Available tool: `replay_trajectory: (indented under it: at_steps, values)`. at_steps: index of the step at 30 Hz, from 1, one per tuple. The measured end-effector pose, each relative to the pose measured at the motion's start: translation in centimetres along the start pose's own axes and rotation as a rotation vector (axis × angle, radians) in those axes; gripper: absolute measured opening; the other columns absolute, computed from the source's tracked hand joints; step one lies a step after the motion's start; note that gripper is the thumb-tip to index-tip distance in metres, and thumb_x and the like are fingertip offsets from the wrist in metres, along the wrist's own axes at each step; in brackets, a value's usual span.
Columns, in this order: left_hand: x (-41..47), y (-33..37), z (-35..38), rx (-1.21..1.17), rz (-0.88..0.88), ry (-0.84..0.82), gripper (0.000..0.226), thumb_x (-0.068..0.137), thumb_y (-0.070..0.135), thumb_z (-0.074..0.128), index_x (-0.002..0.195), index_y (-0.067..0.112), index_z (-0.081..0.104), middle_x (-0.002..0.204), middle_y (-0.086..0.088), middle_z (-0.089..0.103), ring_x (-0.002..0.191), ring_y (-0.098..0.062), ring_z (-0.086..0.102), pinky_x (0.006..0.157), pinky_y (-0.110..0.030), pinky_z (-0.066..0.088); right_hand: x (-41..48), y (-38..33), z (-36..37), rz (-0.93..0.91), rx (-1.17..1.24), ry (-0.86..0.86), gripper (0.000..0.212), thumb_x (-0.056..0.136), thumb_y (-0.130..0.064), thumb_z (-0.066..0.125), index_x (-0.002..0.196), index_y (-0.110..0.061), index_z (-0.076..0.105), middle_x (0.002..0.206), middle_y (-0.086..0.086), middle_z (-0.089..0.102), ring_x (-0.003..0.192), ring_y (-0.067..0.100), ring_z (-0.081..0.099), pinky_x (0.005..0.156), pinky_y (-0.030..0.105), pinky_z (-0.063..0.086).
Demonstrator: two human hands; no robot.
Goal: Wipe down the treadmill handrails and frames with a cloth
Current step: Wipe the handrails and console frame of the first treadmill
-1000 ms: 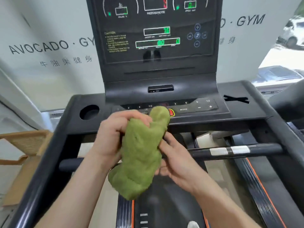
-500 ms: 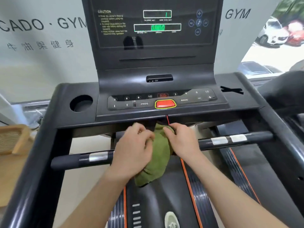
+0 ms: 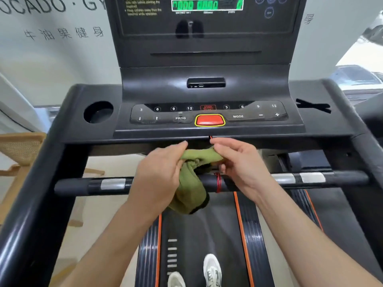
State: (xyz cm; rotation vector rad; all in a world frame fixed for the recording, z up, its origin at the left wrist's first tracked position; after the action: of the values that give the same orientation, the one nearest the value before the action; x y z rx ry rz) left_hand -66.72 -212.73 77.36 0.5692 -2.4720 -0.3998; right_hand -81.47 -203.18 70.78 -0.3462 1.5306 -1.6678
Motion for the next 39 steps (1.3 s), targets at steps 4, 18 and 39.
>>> replay_trajectory:
  at_steps: [4,18,39]
  values:
    - [1.6,0.5,-4.3,-0.126,-0.147,0.101,0.027,0.090,0.021,0.059,0.112,0.014,0.073,0.104,0.002,0.071,0.096,-0.016,0.063,0.089,-0.027,0.046,1.1,-2.4,2.4,-0.020,0.222,-0.051,0.016,0.093,-0.006,0.059,0.087,-0.019,0.066,0.071,0.000,0.062,0.055,0.010,0.056,0.047,0.021,0.046]
    - [-1.9,3.3,6.9,0.318,0.050,-0.557,0.081,0.063,0.061,0.071,0.130,0.018,0.056,0.120,-0.001,0.059,0.107,-0.023,0.054,0.094,-0.038,0.048,0.1,2.6,-2.0,-0.375,-1.577,-0.209,0.034,0.101,-0.042,0.029,0.093,-0.025,0.056,0.087,-0.003,0.057,0.089,0.025,0.057,0.074,0.041,0.050]
    - [-2.7,-0.3,10.1,0.550,0.037,-0.583,0.045,0.067,0.054,0.073,0.091,0.019,0.056,0.083,0.001,0.062,0.079,-0.023,0.061,0.071,-0.033,0.045,0.2,2.7,-1.8,-0.353,-1.711,-0.044,0.043,0.100,-0.044,0.021,0.074,-0.024,0.048,0.058,-0.006,0.049,0.055,0.019,0.053,0.055,0.029,0.047]
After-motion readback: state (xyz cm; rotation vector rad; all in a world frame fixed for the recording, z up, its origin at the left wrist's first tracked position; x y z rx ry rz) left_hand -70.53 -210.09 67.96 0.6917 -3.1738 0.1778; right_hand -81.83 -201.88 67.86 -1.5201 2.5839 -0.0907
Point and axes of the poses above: each hand's wrist, its own x-axis towards the middle knuckle, its own z-axis out of the palm, y = z × x, the point moved 8 cm from there along x, towards the middle knuckle
